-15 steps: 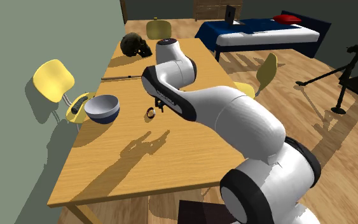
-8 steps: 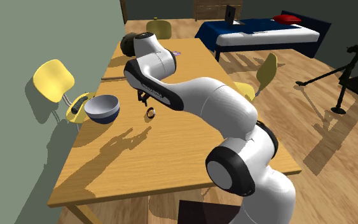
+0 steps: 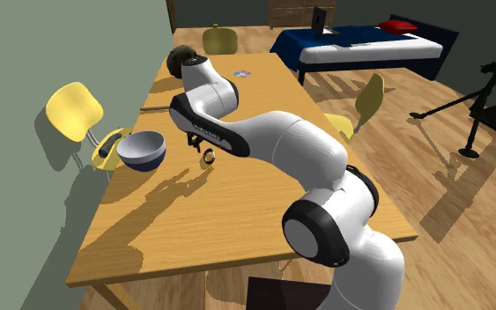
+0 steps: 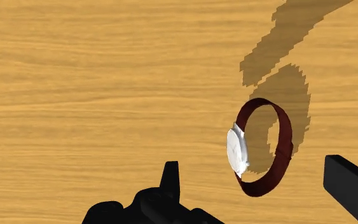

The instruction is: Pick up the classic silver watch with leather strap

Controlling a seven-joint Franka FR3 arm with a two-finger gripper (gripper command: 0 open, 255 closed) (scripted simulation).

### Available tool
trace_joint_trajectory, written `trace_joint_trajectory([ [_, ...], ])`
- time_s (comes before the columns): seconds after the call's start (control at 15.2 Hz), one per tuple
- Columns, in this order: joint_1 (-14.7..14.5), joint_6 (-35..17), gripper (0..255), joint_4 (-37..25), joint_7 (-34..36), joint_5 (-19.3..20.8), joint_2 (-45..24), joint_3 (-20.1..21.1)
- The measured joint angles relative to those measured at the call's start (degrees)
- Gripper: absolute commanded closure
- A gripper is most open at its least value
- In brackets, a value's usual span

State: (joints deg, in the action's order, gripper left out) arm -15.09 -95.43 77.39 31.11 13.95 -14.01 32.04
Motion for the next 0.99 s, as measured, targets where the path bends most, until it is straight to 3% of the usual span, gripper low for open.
trace_joint_trajectory([
  [0.07, 0.07, -0.58, 0, 0.68, 0.08, -0.05, 0.1, -0.01],
  [0.13, 0.13, -0.78, 255, 0.95, 0.08, -0.1, 0.18, -0.01],
  [0.79, 0.18, -1.03, 255, 1.22, 0.08, -0.15, 0.3, -0.01],
  [0.99, -0.24, 0.82, 255, -1.15, 0.03, 0.18, -0.33, 0.04],
])
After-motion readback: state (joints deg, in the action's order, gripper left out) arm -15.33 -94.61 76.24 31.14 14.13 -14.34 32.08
